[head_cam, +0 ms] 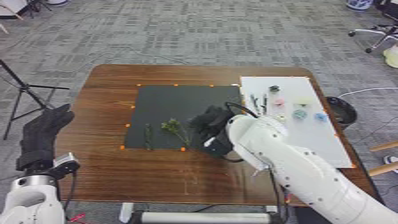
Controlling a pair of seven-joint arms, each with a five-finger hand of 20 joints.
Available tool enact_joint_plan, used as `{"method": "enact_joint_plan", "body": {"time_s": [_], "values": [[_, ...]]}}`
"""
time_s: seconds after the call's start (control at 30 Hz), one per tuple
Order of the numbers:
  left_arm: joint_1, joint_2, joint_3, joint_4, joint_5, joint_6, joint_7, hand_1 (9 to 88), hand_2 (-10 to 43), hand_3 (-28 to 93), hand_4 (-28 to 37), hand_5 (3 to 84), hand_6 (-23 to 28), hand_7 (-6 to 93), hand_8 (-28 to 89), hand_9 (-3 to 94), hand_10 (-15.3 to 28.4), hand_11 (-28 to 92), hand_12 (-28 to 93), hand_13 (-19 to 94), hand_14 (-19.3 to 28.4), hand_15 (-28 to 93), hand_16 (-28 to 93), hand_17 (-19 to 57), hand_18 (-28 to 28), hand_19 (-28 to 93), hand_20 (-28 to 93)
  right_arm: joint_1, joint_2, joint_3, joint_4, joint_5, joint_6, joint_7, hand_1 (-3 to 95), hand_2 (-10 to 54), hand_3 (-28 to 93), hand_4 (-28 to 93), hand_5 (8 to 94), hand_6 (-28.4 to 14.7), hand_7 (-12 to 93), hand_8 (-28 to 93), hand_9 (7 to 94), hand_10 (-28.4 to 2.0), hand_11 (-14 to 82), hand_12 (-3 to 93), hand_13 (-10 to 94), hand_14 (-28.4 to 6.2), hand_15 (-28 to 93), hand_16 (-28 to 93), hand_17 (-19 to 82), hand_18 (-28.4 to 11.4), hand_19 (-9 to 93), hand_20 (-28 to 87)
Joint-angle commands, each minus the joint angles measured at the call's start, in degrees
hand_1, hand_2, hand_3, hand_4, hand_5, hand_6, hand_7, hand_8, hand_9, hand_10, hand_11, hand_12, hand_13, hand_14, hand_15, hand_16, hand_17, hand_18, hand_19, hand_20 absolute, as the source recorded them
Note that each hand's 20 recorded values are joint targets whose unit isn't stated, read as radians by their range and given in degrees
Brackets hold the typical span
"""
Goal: Arrange flowers
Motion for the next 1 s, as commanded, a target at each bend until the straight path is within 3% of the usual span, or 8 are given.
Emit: {"method": "enact_joint_plan", "body": {"time_s": [0.03,1.0], "values": [[0.5,-0.42,-0.11,-0.43,0.14,-0.22,0.13,19.0,7.7,67,-28.3,52.3,3.4,13.4,-7,49.3,15.1,22,14,38,16.8,19,1,6.6,11.3,9,17,-1.8,-0.4,-1.1,-0.6,1.2,-1.3,1.2,38.4,-1.2,59,-4,78.8,-5.2,19,-7,91.9,-15.0,17.8,17.9,94,-3.8,55,25,70,-9.7,93,39],[-0.1,-0.62,0.38,-0.01,0.08,-0.12,-0.08,18.9,7.6,67,-28.3,52.2,3.4,13.4,-7,49.3,15.0,22,14,38,17.0,19,1,6.6,11.3,9,17,-2.1,-2.1,-0.5,0.7,3.8,-2.5,1.4,37.7,-0.5,59,-4,78.7,-5.2,19,-7,91.7,-14.7,17.7,18.0,94,-4.0,54,25,69,-10.3,93,40]]}}
